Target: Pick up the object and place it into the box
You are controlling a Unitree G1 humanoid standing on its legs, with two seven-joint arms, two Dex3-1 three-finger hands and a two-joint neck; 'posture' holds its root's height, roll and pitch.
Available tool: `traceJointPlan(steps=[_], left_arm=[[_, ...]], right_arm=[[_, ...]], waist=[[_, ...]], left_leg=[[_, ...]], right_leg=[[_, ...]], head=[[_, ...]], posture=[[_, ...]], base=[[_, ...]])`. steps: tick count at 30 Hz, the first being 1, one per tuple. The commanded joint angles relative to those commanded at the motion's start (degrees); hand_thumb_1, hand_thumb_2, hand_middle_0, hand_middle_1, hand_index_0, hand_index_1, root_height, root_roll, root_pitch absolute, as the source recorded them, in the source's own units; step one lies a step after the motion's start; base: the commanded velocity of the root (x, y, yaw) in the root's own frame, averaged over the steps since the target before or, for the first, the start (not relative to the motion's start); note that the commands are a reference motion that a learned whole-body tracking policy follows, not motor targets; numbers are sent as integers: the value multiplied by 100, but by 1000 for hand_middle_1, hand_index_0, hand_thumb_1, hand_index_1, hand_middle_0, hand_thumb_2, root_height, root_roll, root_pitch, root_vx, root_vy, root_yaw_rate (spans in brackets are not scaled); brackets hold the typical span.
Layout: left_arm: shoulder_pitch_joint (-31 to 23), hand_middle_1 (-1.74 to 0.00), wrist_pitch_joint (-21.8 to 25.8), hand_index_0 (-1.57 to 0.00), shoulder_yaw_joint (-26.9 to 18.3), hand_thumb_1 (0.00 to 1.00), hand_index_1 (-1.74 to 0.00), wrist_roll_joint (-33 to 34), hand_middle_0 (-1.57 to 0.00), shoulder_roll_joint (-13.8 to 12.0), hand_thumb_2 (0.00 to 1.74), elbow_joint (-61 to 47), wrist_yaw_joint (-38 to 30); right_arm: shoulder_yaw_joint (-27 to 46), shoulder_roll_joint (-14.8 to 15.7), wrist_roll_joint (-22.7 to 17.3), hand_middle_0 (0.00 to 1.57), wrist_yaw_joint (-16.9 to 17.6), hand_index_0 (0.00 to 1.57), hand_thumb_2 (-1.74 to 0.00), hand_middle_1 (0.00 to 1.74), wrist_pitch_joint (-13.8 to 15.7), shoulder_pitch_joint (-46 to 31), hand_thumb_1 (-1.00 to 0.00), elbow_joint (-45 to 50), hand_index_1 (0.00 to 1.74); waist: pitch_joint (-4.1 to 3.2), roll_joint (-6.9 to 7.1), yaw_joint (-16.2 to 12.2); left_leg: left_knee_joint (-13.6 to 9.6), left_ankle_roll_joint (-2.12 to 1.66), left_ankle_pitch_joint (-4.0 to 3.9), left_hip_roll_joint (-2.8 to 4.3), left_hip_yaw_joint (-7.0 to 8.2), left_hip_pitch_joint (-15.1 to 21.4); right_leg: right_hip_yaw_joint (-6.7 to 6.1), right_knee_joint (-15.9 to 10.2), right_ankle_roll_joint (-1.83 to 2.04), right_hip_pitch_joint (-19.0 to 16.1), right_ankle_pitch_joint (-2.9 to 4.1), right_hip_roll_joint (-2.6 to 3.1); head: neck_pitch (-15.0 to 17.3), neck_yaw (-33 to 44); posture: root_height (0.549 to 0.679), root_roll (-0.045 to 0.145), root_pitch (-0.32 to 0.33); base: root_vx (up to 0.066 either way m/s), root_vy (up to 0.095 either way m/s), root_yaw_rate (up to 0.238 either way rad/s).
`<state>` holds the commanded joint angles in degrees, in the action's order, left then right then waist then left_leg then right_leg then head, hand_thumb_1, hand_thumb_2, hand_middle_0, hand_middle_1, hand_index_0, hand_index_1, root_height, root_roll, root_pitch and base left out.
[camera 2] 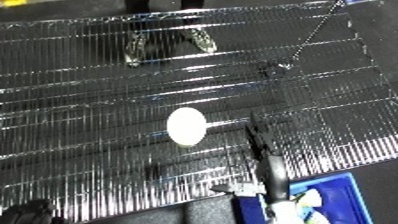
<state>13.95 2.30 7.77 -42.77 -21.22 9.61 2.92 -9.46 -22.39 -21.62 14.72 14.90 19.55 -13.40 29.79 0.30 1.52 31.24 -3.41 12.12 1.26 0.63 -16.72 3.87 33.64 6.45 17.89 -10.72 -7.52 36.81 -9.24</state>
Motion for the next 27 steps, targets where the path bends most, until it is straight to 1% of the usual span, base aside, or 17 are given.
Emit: traceJointPlan(steps=[3, 9, 16, 21, 27], left_arm=[[13, -1740, 25, -1570, 14, 1000, -1740, 10, -1570, 3, 1740, 29, -10], [24, -1740, 30, -1570, -6, 1000, -1740, 24, -1570, -4, 1740, 64, 8], [49, -1740, -46, -1570, 13, 1000, -1740, 100, -1570, -9, 1740, 22, 10], [105, -1740, -62, -1570, 38, 1000, -1740, 92, -1570, -15, 1740, 15, -33], [145, -1740, -141, -1570, 64, 1000, -1740, 92, -1570, 1, 1740, -44, -103]], right_arm=[[7, -18, 43, 0, 46, 0, 0, 0, 71, 35, 0, -111, 0], [66, -94, 84, 0, 171, 0, 0, 0, 109, 142, 0, -190, 0], [126, -127, 233, 0, 351, 0, 0, 0, 80, 284, 0, -191, 0], [102, -159, 326, 0, 376, 0, 0, 0, -16, 482, 0, -176, 0], [43, -128, 475, 0, 403, 0, 0, 0, -128, 672, 0, -148, 0]], waist=[[0, -20, 7], [0, -49, 23], [0, -96, 32], [0, -137, 53], [0, -182, 83]], left_leg=[[34, 12, 19, -12, -12, -58], [175, 21, 78, -21, -11, -244], [270, 50, 122, -43, -22, -435], [415, 59, 167, -54, -39, -648], [588, 70, 232, -67, -66, -893]], right_leg=[[4, 80, 8, 85, -17, -23], [6, 231, -1, 271, -54, -49], [-1, 360, -5, 495, -66, -65], [0, 522, -24, 710, -92, -77], [14, 730, -47, 972, -139, -99]], head=[[-28, -11], [2, -105], [-216, -193], [-348, -284], [-469, -415]], posture=[[656, 35, -22], [654, 36, -7], [652, 35, 13], [649, 36, 30], [644, 37, 50]], base=[[16, 21, 86], [3, 13, 47], [28, 3, 46], [27, -1, 46], [51, -3, 68]])
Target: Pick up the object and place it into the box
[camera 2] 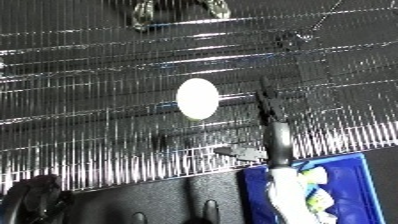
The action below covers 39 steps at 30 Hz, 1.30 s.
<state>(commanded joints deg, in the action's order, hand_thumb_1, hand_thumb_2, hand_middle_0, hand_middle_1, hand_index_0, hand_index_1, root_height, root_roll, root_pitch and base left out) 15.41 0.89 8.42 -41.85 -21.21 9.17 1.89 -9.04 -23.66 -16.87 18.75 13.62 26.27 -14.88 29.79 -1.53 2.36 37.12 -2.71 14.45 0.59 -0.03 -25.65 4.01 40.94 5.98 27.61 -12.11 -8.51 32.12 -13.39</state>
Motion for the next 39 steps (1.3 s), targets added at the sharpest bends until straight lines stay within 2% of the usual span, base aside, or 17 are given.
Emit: traceJointPlan(steps=[11, 20, 32, 39], left_arm=[[64, -1740, -33, -1570, 91, 1000, -1740, -8, -1570, 35, 1740, -77, -156], [104, -1740, -3, -1570, 191, 1000, -1740, -44, -1570, 40, 1740, -126, -264], [138, -1740, -32, -1570, 276, 1000, -1740, -118, -1570, -18, 1740, -311, -392], [129, -1740, -71, -1570, 312, 1000, -1740, -179, -1570, -46, 1740, -411, -406]], right_arm=[[-158, 36, 54, 0, -4, 0, 0, 0, -127, 363, 0, -77, 0], [-252, -44, 162, 0, 30, 0, 0, 0, -176, 732, 0, -270, 0], [-396, -210, 154, 0, 197, 0, 0, 0, -187, 1203, 0, -706, 0], [-433, -252, 40, 549, 207, 549, -609, 609, -124, 1459, -350, -910, 609]], waist=[[0, -73, 57], [0, -157, 136], [0, -296, 256], [0, -361, 307]], left_leg=[[185, 22, 62, -44, -38, -363], [352, 40, 106, -73, -24, -724], [608, 94, 183, -138, -23, -1162], [689, 117, 214, -166, -23, -1322]], right_leg=[[28, 243, -33, 388, -51, -27], [48, 487, -37, 780, -91, -48], [73, 823, -74, 1253, -165, -70], [84, 923, -89, 1416, -197, -67]], head=[[-352, -193], [-609, -411], [-997, -848], [-1117, -1037]], posture=[[639, 38, 86], [633, 37, 120], [624, 37, 159], [621, 37, 175]], base=[[49, 9, 46], [28, 8, 49], [11, 6, 35], [-8, 6, 9]])
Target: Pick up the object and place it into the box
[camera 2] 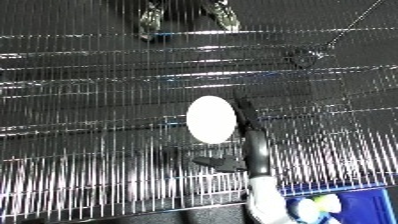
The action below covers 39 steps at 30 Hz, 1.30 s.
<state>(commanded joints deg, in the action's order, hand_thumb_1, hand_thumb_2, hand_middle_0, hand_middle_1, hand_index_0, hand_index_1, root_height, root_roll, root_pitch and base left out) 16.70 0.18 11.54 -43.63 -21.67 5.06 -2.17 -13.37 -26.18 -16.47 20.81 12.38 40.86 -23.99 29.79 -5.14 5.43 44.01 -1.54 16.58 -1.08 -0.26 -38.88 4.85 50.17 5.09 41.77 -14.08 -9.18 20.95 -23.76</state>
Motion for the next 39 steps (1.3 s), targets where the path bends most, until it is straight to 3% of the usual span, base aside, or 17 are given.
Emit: traceJointPlan(steps=[8, 18, 25, 39], left_arm=[[3, -1740, 4, -1570, 28, 1000, -1740, -36, -1570, -18, 1740, -31, 9], [21, -1740, 44, -1570, 42, 1000, -1740, -63, -1570, -62, 1740, 16, 41], [-5, -1740, 110, -1570, 5, 1000, -1740, -57, -1570, -102, 1740, 60, 107], [-193, -1740, 212, -1570, -269, 1000, -1740, 49, -1570, -113, 1740, 183, 292]], right_arm=[[-22, -35, -33, 1178, 46, 1178, -1305, 1305, 44, 111, -750, -138, 1305], [-12, -55, -123, 1178, 124, 1178, -1305, 1305, 145, 153, -750, -220, 1305], [38, -53, -65, 1178, 291, 1178, -1305, 1305, 239, 33, -750, 22, 1305], [598, -119, 105, 1178, 568, 1178, -1305, 1305, 245, -763, -750, 1089, 1305]], waist=[[0, -11, 9], [0, 3, -16], [0, 74, -103], [0, 244, -556]], left_leg=[[-23, 14, 3, -6, -2, 22], [-191, 13, -47, 0, -6, 210], [-442, 13, -91, 22, -22, 573], [-1034, -68, -173, 169, 128, 1566]], right_leg=[[9, -18, -17, -13, -6, 17], [22, -182, -23, -170, 44, 44], [0, -491, -13, -499, 118, 94], [-201, -1275, 34, -1416, 268, 265]], head=[[-48, -49], [-173, -76], [-210, -208], [-93, -510]], posture=[[621, 37, 176], [625, 36, 165], [633, 37, 144], [649, 38, 71]], base=[[-15, -2, -12], [-39, -11, -30], [-65, -14, -78], [-80, -6, -183]])
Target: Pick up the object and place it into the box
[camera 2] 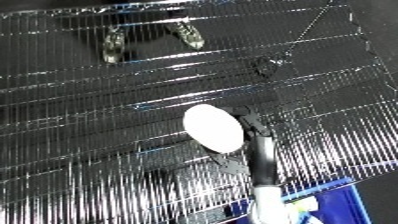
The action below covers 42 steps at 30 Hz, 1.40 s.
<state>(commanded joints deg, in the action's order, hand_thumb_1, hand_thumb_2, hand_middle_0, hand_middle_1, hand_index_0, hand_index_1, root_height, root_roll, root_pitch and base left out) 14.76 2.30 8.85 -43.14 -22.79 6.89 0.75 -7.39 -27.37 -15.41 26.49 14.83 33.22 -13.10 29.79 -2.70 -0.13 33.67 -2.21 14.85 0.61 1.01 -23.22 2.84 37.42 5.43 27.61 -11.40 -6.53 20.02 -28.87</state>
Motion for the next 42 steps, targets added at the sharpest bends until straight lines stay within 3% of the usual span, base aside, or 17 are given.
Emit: traceJointPlan(steps=[4, 10, 20, 28, 35, 42], left_arm=[[-5, -1740, -15, -1570, -44, 1000, -1740, -8, -1570, 0, 1740, 26, 36], [-18, -1740, 29, -1570, -26, 1000, -1740, -56, -1570, 37, 1740, 57, 77], [-153, -1740, 232, -1570, 56, 1000, -1740, -184, -1570, 260, 1740, 139, 137], [-278, -1740, 342, -1570, 55, 1000, -1740, -228, -1570, 377, 1740, 235, 204], [-508, -1740, 575, -1570, 101, 1000, -1740, -225, -1570, 542, 1740, 382, 340], [-457, -1740, 638, -1570, 126, 1000, -1740, -235, -1570, 631, 1740, 491, 338]], right_arm=[[165, -18, -15, 1178, 56, 1178, -1305, 1305, -7, -182, -750, 170, 1305], [360, -66, -107, 1178, 177, 1178, -1305, 1305, 14, -522, -750, 380, 1305], [833, -281, -307, 1178, 237, 1178, -1305, 1305, 250, -1253, -750, 519, 1305], [1096, -329, -388, 1178, 217, 1178, -1305, 1305, 336, -1671, -750, 537, 1305], [1641, -282, -956, 1178, 61, 1178, -1305, 1305, 737, -2609, -750, 385, 1305], [1870, -269, -1210, 1178, -103, 1178, -1305, 1305, 950, -2898, -750, 143, 1305]], waist=[[0, 12, -138], [0, -10, -367], [0, -250, -840], [-28, -374, -1087], [-197, -552, -1519], [-249, -621, -1750]], left_leg=[[-135, -41, -19, 51, 86, 252], [-266, -96, -13, 122, 268, 604], [-497, -164, 27, 215, 573, 1261], [-599, -178, 69, 246, 716, 1548], [-860, -159, 129, 284, 992, 1973], [-845, -142, 200, 311, 1130, 2053]], right_leg=[[-57, -248, 12, -244, 64, 0], [-159, -549, 18, -581, 132, -53], [-385, -853, 41, -1044, 144, -194], [-487, -968, 54, -1233, 130, -223], [-671, -1322, 165, -1448, 217, -235], [-782, -1395, 218, -1433, 256, -209]], head=[[0, -108], [-20, -536], [24, -1287], [240, -1808], [210, -2102], [234, -2207]], posture=[[653, 42, 54], [659, 51, 30], [664, 69, -14], [665, 74, -32], [668, 76, -36], [668, 76, -33]], base=[[-74, -1, -232], [-66, 38, -258], [-9, 110, -213], [19, 67, -104], [22, 93, -244], [5, 40, -143]])
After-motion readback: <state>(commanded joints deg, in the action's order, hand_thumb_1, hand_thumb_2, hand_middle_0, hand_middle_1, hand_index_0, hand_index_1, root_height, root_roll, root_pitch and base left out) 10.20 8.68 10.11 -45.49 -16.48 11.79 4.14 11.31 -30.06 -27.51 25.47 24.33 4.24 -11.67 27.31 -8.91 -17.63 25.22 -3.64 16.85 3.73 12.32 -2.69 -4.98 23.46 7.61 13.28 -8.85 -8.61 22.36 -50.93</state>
